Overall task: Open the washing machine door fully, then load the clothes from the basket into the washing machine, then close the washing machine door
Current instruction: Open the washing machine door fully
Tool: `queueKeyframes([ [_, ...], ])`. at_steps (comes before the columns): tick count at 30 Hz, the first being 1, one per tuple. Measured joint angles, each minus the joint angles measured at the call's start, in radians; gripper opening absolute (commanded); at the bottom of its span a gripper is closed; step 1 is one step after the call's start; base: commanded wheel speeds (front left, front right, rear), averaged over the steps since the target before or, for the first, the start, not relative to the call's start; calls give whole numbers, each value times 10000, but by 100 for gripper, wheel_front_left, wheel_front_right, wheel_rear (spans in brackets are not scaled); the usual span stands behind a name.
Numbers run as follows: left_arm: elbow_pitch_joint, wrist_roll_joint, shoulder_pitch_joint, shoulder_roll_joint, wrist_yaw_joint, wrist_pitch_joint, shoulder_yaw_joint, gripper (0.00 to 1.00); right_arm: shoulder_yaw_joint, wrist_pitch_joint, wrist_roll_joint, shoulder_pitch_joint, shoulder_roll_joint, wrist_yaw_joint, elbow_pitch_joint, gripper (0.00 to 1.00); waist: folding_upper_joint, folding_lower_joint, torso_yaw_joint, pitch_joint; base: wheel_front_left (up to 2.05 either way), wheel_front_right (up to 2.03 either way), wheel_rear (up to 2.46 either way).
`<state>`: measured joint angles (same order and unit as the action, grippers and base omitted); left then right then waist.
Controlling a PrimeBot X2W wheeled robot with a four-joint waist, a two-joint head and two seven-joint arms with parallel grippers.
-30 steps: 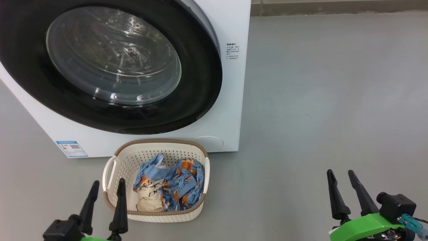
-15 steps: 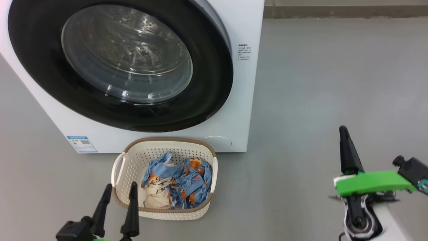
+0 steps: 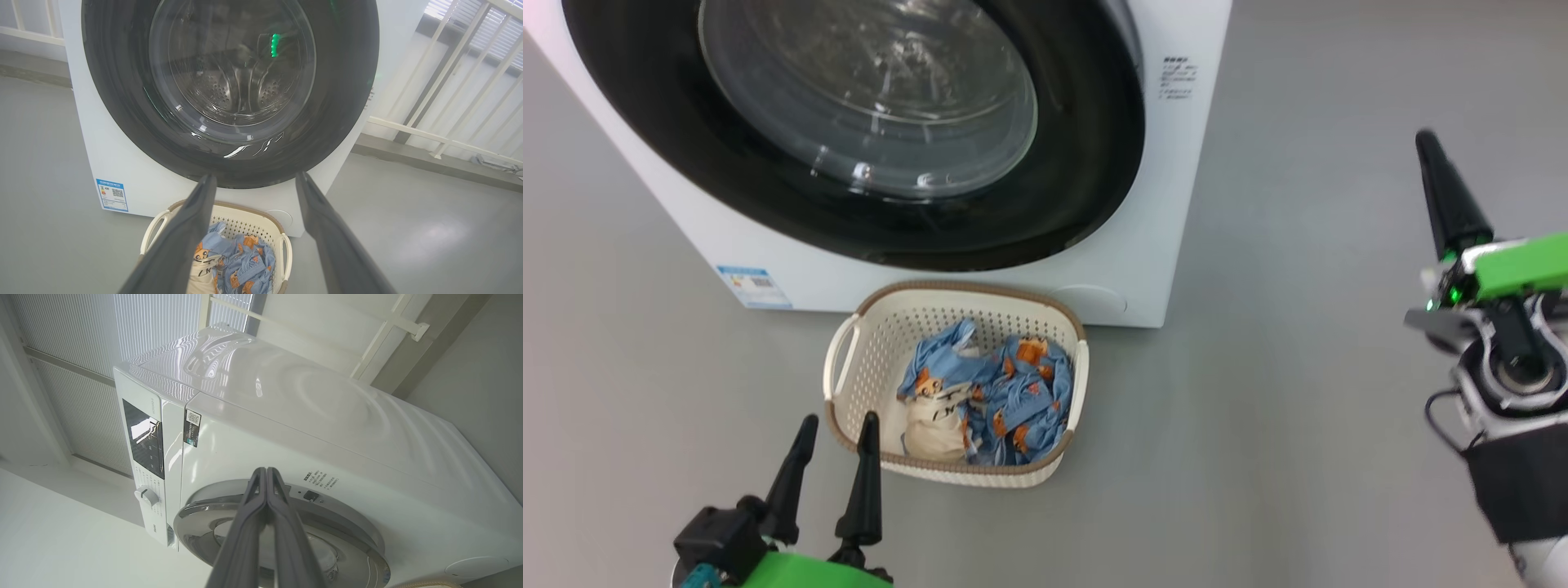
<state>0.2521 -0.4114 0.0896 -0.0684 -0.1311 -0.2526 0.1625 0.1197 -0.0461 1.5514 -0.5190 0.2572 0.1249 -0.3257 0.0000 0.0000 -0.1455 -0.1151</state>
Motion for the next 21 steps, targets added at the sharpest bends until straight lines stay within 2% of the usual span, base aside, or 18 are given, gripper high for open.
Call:
queueKeyframes([
  [7,-17,-259,614,102,0,0,299,100,-13,1894,805,-1557,481,0,-512,0,0,0,-360,-774,0,0,0],
  [12,-40,-385,1141,213,0,0,570,100,79,3104,849,-2599,715,0,-1129,0,0,0,-609,-1359,0,0,0],
  [21,-192,-566,1773,255,0,-27,861,100,489,4508,671,-4321,905,0,-1712,0,0,0,-1025,-2278,0,0,0],
])
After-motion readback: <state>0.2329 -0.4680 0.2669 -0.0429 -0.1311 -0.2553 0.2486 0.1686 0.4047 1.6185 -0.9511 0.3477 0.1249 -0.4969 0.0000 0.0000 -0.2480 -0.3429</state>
